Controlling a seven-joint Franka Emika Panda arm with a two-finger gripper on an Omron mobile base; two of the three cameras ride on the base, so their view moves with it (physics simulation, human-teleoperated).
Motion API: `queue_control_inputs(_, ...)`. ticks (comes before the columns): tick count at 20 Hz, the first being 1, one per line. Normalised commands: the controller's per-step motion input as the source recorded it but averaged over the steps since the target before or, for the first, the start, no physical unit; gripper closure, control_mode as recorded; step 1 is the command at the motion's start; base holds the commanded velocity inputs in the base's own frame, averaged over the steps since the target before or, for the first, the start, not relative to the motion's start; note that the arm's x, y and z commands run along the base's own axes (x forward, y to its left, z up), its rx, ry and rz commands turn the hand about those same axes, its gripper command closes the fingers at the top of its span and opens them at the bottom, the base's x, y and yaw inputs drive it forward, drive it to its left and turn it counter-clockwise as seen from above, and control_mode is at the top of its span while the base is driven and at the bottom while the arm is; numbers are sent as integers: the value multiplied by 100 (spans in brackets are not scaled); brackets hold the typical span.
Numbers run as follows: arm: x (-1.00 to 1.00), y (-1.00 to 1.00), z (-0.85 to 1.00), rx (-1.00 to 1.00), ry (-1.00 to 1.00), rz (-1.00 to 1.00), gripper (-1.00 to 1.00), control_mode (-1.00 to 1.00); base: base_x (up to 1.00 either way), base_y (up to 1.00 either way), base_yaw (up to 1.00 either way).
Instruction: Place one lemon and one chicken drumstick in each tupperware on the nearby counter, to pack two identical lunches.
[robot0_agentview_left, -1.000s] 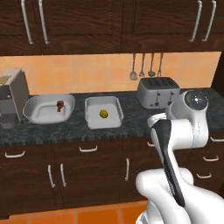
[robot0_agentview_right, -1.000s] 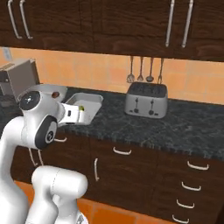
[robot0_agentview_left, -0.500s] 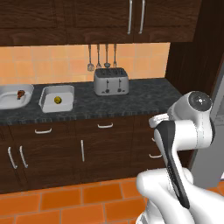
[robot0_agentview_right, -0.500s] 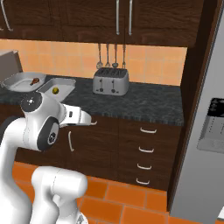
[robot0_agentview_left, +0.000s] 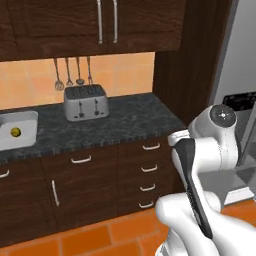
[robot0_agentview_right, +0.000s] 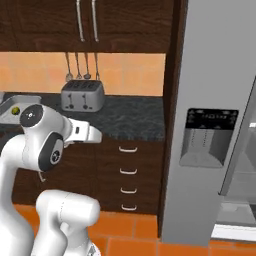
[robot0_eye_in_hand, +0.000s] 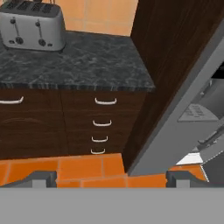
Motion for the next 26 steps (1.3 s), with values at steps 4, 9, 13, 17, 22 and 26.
queue_control_inputs(4, 0, 0, 0, 0, 0, 0, -100, 100, 41, -96, -4)
queue_control_inputs(9, 0, 0, 0, 0, 0, 0, -100, 100, -13, -100, -16)
queue_control_inputs(13, 0, 0, 0, 0, 0, 0, -100, 100, -4, -100, -13)
queue_control_inputs(17, 0, 0, 0, 0, 0, 0, -100, 100, 33, -100, -3)
queue_control_inputs(22, 0, 0, 0, 0, 0, 0, -100, 100, 16, -90, 2)
queue_control_inputs(26, 0, 0, 0, 0, 0, 0, -100, 100, 22, -23, 2)
